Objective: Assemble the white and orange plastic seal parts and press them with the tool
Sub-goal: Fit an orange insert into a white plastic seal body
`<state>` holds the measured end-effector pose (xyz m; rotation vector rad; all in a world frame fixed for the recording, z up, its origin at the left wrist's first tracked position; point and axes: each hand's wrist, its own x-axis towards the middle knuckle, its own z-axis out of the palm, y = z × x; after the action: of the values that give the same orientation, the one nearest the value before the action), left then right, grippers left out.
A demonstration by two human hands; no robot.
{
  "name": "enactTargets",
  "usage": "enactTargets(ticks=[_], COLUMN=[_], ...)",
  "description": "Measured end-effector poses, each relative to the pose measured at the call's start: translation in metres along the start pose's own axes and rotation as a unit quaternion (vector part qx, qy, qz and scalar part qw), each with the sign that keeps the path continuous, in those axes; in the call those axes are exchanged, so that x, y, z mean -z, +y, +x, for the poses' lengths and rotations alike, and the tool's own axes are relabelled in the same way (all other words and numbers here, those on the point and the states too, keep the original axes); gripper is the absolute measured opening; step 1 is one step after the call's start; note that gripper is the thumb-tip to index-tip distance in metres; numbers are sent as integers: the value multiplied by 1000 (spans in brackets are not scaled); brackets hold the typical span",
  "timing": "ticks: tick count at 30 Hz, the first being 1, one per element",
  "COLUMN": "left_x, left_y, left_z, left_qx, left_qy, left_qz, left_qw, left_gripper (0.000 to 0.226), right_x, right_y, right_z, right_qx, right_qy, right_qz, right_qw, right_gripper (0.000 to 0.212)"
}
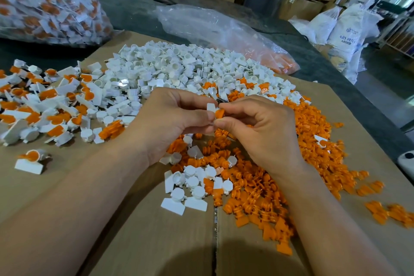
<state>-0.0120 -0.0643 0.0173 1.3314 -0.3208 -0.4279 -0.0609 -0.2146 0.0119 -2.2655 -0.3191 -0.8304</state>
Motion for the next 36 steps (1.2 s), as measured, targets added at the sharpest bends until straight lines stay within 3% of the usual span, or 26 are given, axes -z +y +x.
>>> enactTargets(ticks=[15,26,36], left_x=[1,-1,1], left_y=[-1,-2,-1], left_z=[1,1,2], left_qx=[-4,7,12], left_qy=[0,3,11], left_qz=[15,19,-29], left_qw=[1000,1000,999], left_gripper=[27,16,21], right_x=[1,3,1], right_y=[1,3,0], right_z=[1,1,1], right_qx=[20,22,33], right_qy=[-25,-44,-30], right_qz=[-30,-36,-43], right_qw=[999,998,998], right_gripper=[26,26,27])
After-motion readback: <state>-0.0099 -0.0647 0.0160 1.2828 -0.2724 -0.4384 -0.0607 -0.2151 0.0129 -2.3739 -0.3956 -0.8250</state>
